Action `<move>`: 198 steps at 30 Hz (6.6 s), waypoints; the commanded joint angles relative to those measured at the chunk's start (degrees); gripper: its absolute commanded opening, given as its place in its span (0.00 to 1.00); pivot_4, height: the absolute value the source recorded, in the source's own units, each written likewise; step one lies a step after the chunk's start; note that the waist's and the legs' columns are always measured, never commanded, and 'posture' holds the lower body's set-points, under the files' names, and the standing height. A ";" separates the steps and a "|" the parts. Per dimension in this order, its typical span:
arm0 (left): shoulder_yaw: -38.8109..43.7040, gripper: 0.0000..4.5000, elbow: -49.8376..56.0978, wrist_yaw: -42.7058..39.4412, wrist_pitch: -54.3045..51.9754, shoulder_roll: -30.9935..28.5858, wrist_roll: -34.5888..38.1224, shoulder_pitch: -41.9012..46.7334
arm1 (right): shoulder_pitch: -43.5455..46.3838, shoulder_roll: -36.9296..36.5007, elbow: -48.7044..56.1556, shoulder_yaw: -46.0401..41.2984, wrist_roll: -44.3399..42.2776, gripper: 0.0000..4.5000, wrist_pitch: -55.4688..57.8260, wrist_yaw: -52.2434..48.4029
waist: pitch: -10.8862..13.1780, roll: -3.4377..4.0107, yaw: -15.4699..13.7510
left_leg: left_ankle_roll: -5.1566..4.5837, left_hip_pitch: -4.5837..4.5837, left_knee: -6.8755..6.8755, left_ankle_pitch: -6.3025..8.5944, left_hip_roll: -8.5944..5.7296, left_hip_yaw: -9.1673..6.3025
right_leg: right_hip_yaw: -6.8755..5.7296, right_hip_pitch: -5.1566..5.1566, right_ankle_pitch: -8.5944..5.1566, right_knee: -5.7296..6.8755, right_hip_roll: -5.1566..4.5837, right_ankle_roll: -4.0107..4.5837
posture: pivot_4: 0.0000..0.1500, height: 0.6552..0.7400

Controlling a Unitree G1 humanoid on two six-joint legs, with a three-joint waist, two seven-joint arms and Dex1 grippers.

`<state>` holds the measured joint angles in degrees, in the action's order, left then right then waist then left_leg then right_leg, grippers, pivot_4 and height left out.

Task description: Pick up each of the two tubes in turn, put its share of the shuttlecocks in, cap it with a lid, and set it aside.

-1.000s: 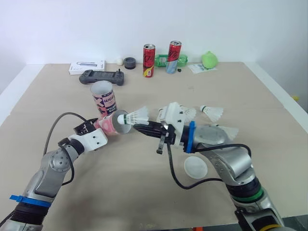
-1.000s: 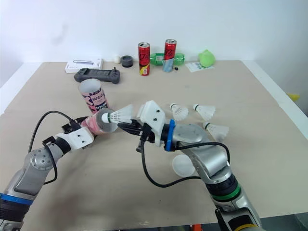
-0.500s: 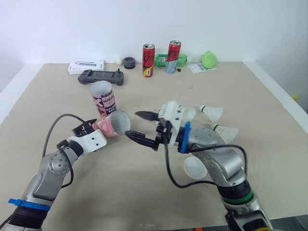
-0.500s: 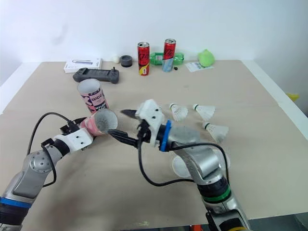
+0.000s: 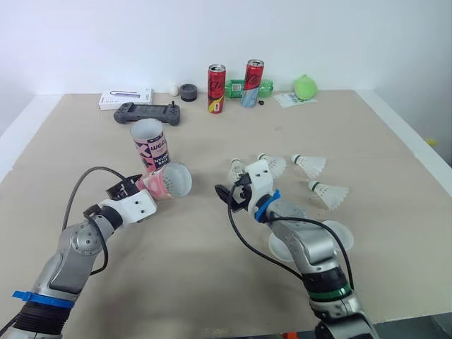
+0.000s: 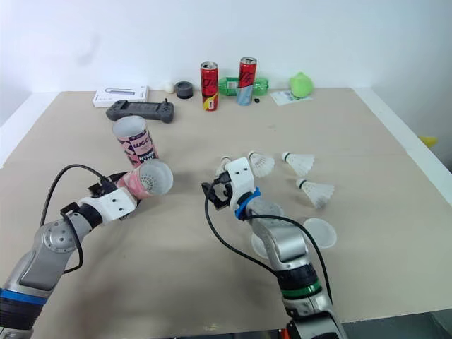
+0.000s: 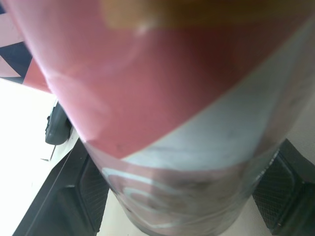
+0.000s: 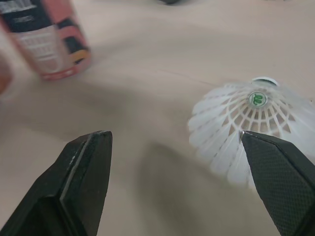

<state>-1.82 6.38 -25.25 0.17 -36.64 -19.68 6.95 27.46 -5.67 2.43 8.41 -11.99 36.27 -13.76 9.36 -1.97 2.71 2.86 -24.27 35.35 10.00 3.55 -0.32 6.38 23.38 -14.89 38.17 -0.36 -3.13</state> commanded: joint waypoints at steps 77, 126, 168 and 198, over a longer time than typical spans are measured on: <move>-6.68 0.79 5.26 -3.07 -5.37 7.68 0.44 3.17 | 37.29 -15.48 -8.29 30.61 20.03 0.01 -19.84 -50.77 | 0.19 0.33 -0.11 | -0.03 -0.15 -0.05 0.11 -0.07 -0.06 | -0.04 0.09 -0.15 -0.03 -0.02 0.14 | 1.00 1.00; -11.14 0.79 2.46 -21.39 -17.68 13.14 30.08 1.48 | -4.05 -51.43 9.75 3.06 -3.01 0.98 -3.74 -59.58 | 0.23 0.45 0.04 | -0.08 0.03 0.16 0.24 -0.18 -0.19 | -0.02 -0.18 -0.31 -0.02 -0.02 -0.10 | 1.00 1.00; -11.33 0.79 0.86 -16.78 -12.77 14.75 28.25 1.07 | 37.65 -29.05 2.34 11.77 -1.39 0.02 -5.22 -54.80 | 0.35 0.75 -0.06 | -0.10 -0.05 0.16 0.17 -0.25 -0.34 | 0.03 -0.08 -0.13 -0.02 0.03 -0.09 | 1.00 1.00; -11.66 0.79 0.88 -16.02 -12.86 15.38 28.28 1.23 | 38.94 -26.87 4.15 18.09 7.55 0.02 -8.86 -59.16 | 0.34 0.77 -0.04 | -0.09 -0.03 0.15 0.17 -0.24 -0.34 | 0.01 -0.08 -0.12 -0.01 0.03 -0.06 | 1.00 1.00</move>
<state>-12.50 8.23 -41.52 -11.62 -21.23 9.32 9.14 65.60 -32.84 5.99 26.34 -4.81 28.05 -72.34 9.70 -1.19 2.68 2.77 -24.30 35.50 10.17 3.31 -0.67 6.39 23.30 -15.02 38.17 -0.33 -3.19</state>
